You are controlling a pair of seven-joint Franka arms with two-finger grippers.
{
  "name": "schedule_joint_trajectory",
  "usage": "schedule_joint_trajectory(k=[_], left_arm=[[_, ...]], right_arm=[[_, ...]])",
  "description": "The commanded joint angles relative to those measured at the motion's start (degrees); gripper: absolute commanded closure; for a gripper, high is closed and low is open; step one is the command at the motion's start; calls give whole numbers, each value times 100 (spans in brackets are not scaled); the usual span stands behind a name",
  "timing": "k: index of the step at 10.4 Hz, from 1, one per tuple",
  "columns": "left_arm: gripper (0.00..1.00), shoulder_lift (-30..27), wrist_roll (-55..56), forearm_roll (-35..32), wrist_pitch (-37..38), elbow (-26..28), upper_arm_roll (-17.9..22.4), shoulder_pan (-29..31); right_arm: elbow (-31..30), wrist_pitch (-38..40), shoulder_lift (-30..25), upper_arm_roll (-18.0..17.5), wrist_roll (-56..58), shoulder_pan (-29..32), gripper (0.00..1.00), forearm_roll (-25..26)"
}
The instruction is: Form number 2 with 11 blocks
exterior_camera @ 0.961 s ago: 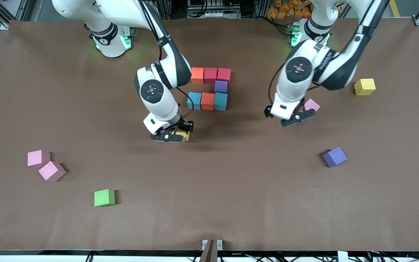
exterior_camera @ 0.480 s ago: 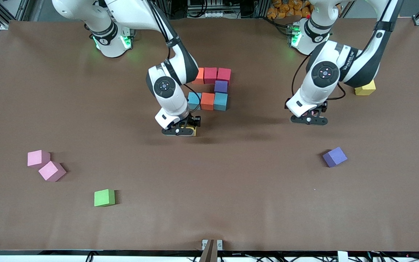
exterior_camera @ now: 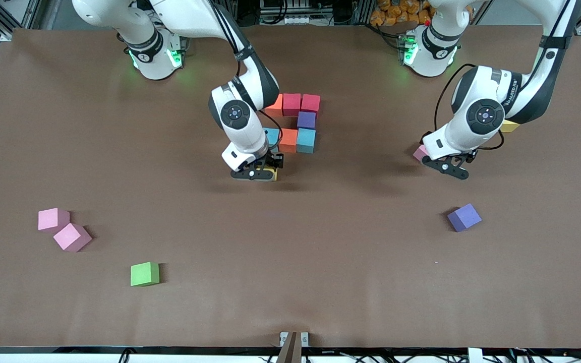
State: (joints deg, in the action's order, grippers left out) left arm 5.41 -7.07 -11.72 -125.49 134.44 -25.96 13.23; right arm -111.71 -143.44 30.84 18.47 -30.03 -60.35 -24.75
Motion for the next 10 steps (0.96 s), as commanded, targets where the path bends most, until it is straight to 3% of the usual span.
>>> schedule_joint_trajectory(k=[1,6,10], left_arm=[[0,-207,-172,118,-458,565,-14,5],[0,-137,-855,100,-652,882,-14,-39],[0,-75,-1296,-127,-800,926,-23,-57]], right_arm=[[-482,-123,-429,-54,-108,-29,64,-38],[-667,-246,-465,-159,-671,-90,65,75],[-694,-246,-465,-229,-1224,-143,65,655]])
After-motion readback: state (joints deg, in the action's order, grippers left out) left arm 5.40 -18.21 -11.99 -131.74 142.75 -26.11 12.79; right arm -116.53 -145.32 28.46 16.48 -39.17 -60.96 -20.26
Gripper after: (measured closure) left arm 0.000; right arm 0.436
